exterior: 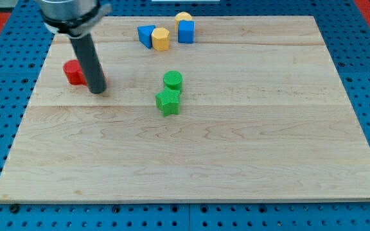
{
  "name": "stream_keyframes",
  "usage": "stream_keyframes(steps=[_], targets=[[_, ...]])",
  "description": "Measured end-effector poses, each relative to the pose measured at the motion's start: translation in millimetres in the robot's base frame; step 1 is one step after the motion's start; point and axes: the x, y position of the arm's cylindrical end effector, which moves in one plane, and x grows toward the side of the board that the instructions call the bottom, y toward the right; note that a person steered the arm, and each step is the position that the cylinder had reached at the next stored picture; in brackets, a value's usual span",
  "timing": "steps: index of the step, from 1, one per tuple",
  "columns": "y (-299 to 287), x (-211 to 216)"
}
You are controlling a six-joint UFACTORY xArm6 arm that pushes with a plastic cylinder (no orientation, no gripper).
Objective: Slide the yellow heart towards the bottom center
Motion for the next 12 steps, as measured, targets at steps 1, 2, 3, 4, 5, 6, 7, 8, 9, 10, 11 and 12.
stream_keyframes(steps=[1, 2, 3, 4, 5, 6, 7, 8, 9, 10, 11, 12], targets=[[31, 11], [31, 11], [75, -18], [94, -33], [100, -46], [174, -65], [288, -113], [289, -203], [259, -215], [219, -213], [172, -213], [165, -206]])
